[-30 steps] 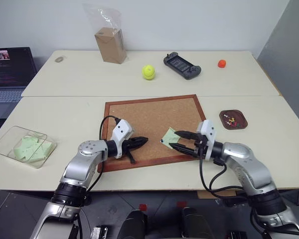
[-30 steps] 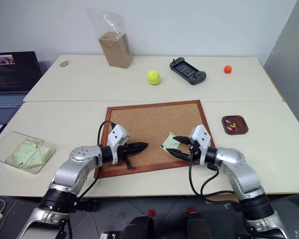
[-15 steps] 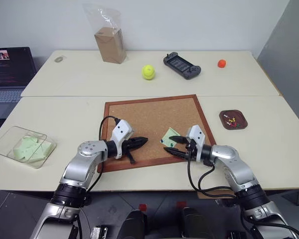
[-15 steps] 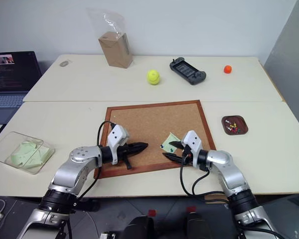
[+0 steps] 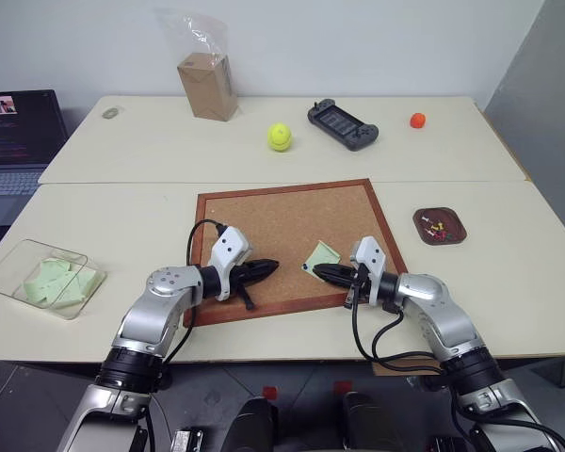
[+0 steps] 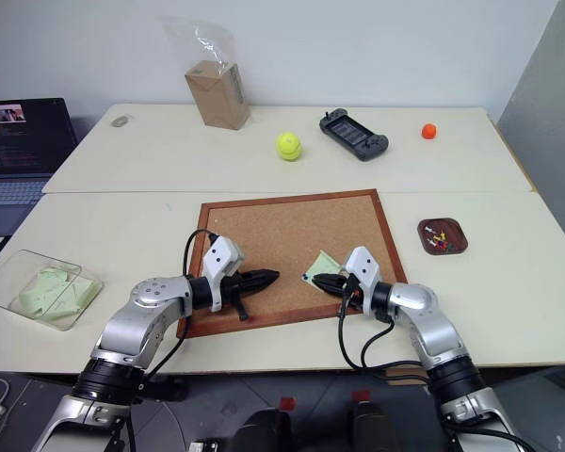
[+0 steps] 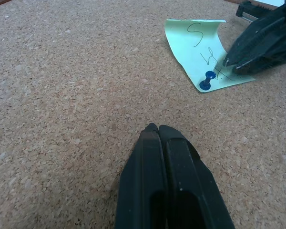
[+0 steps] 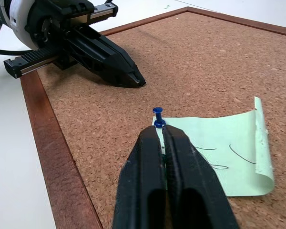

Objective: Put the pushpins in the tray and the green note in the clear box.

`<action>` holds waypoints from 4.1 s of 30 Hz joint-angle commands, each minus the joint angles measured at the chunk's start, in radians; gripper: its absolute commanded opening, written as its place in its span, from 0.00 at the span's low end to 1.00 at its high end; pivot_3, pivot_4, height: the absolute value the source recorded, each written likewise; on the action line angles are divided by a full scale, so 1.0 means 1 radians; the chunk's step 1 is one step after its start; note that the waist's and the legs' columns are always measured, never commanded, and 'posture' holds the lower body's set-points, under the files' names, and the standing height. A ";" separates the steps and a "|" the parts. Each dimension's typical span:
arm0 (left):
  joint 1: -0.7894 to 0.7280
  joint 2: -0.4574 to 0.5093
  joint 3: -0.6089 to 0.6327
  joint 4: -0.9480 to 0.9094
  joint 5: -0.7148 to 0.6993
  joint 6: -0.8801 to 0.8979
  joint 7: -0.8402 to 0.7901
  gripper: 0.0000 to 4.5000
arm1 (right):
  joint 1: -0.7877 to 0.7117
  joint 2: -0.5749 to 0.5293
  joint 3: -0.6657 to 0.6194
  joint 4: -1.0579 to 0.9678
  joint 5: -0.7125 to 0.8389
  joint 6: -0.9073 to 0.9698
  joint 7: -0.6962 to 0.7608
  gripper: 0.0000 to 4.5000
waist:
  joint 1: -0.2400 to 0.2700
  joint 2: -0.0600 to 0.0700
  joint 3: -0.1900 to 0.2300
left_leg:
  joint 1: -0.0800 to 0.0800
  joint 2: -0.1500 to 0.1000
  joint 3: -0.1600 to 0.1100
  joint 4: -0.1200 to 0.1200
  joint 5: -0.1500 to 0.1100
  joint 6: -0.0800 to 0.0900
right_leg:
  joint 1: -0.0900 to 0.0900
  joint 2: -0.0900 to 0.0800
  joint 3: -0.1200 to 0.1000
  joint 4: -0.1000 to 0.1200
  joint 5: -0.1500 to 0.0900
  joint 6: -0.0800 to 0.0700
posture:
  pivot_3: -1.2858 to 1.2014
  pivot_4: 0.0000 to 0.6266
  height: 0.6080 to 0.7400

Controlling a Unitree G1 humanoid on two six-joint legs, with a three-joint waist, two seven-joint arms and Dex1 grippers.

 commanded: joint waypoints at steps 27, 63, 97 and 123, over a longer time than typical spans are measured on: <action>0.012 0.006 -0.016 0.005 0.011 0.001 -0.014 0.00 | -0.122 -0.108 -0.466 -0.056 0.105 0.254 -0.434 0.01 | 0.001 0.000 0.000 | -0.001 0.000 0.000 0.000 0.000 0.000 | -0.001 0.000 0.000 0.000 0.000 0.000 | 0.52 0.24 1.00; 0.002 0.011 -0.027 0.002 0.017 0.006 -0.032 0.00 | -0.112 -0.140 -0.430 -0.098 0.254 0.278 -0.192 0.79 | -0.003 0.001 0.000 | -0.002 0.000 0.005 -0.001 0.000 0.001 | -0.001 0.000 0.002 0.000 0.000 0.000 | 0.52 0.24 1.00; 0.041 0.018 -0.008 -0.039 0.007 0.027 -0.007 0.00 | -0.127 0.073 0.040 0.142 -0.049 -0.050 -0.005 0.75 | -0.004 0.001 0.000 | 0.001 0.001 0.001 -0.001 0.000 0.001 | -0.001 0.001 0.001 0.000 0.000 0.000 | 0.52 0.24 1.00; 0.036 0.019 -0.011 -0.044 0.010 0.031 -0.011 0.00 | -0.141 0.087 0.004 0.057 -0.036 -0.042 0.020 0.00 | -0.008 0.001 0.000 | 0.004 0.000 0.001 -0.001 0.000 0.001 | 0.001 0.001 0.002 0.000 0.000 0.000 | 0.52 0.24 1.00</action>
